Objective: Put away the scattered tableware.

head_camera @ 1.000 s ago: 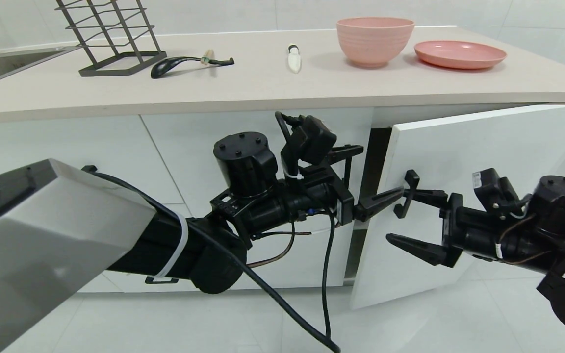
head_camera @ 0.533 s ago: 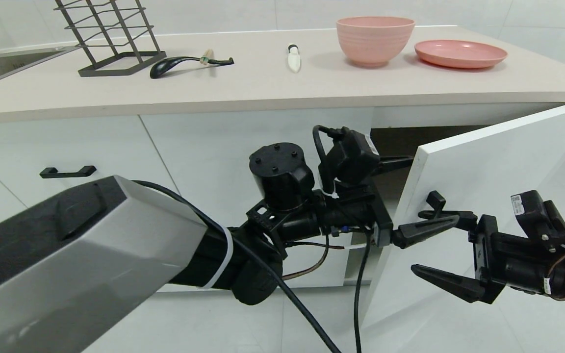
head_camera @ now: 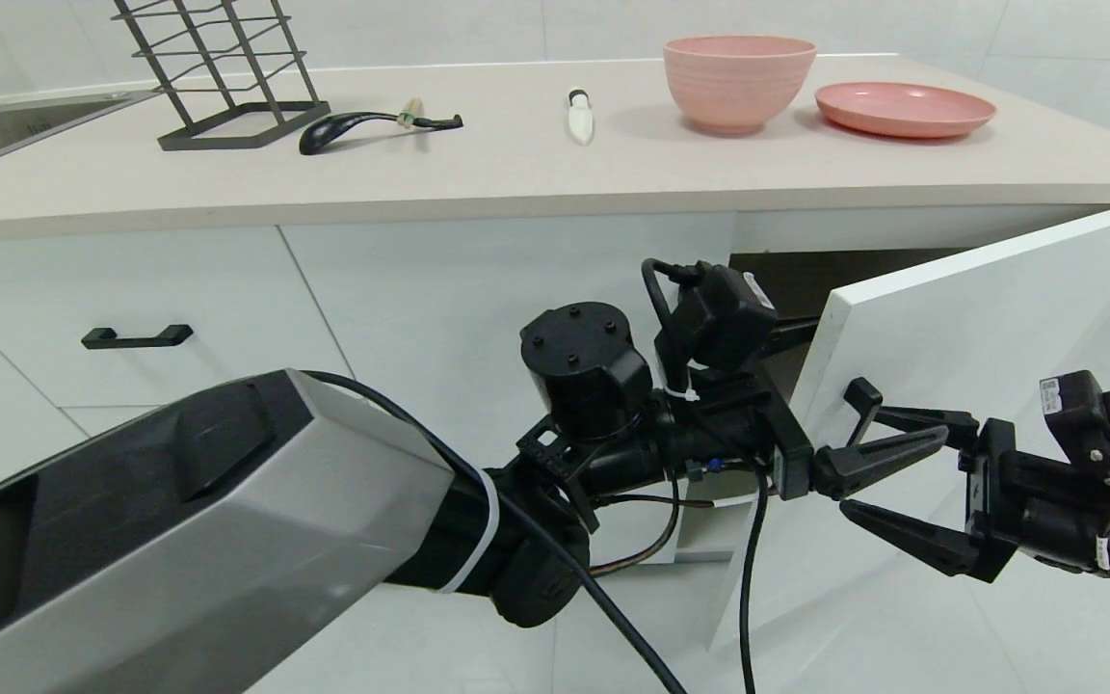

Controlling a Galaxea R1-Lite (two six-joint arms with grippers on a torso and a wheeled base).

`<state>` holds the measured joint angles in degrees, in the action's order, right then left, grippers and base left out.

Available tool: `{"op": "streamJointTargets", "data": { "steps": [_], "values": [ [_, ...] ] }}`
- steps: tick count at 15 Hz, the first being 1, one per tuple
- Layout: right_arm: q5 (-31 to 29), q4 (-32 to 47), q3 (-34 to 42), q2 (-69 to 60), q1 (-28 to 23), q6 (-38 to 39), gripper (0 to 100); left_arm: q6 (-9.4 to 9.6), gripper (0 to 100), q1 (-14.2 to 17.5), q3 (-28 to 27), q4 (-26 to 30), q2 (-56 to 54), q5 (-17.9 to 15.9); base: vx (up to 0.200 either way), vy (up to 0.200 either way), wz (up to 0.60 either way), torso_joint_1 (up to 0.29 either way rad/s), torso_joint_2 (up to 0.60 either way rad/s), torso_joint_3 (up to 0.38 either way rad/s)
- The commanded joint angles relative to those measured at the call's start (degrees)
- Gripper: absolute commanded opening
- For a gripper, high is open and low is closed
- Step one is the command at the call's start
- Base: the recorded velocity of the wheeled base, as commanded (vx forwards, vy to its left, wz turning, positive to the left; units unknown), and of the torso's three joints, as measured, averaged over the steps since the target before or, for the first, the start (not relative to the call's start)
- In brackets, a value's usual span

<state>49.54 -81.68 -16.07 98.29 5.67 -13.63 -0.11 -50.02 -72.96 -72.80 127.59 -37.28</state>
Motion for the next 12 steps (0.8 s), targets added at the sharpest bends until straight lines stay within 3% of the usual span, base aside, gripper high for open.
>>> {"op": "streamJointTargets", "data": {
  "steps": [1,5,7,9,10,11,12],
  "values": [
    [-0.3,0.3,0.2,0.7,-0.8,0.1,100,-0.07,100,-0.2,-0.2,0.2,0.5,-0.6,0.000,0.000,0.00,0.000,0.00,0.000],
    [-0.3,0.0,2.6,-2.2,-0.8,0.0,100,-0.51,100,-0.5,-2.1,0.4,2.3,1.6,0.000,0.000,0.00,0.000,0.00,0.000],
    [-0.3,-0.1,4.7,-7.8,-1.0,-0.1,100,-2.53,100,-0.8,-2.4,0.4,2.8,1.9,0.000,0.000,0.00,0.000,0.00,0.000],
    [-0.3,-0.1,5.3,-9.0,-1.2,-0.2,100,-2.61,100,-0.8,-2.4,0.4,2.8,1.9,0.000,0.000,0.00,0.000,0.00,0.000],
    [-0.3,0.0,11.0,-16.4,-2.9,-0.3,100,-2.70,100,-0.7,-2.4,0.5,2.7,2.1,0.000,0.000,0.00,0.000,0.00,0.000],
    [-0.3,0.1,13.6,-23.1,-3.5,-0.4,100,-2.88,100,-0.7,-2.4,0.9,2.8,4.6,0.000,0.000,0.00,0.000,0.00,0.000],
    [-0.3,0.1,13.6,-23.1,-3.5,-0.4,100,-2.88,100,-0.7,-2.4,0.9,2.8,4.6,0.000,0.000,0.00,0.000,0.00,0.000]
  ]
}}
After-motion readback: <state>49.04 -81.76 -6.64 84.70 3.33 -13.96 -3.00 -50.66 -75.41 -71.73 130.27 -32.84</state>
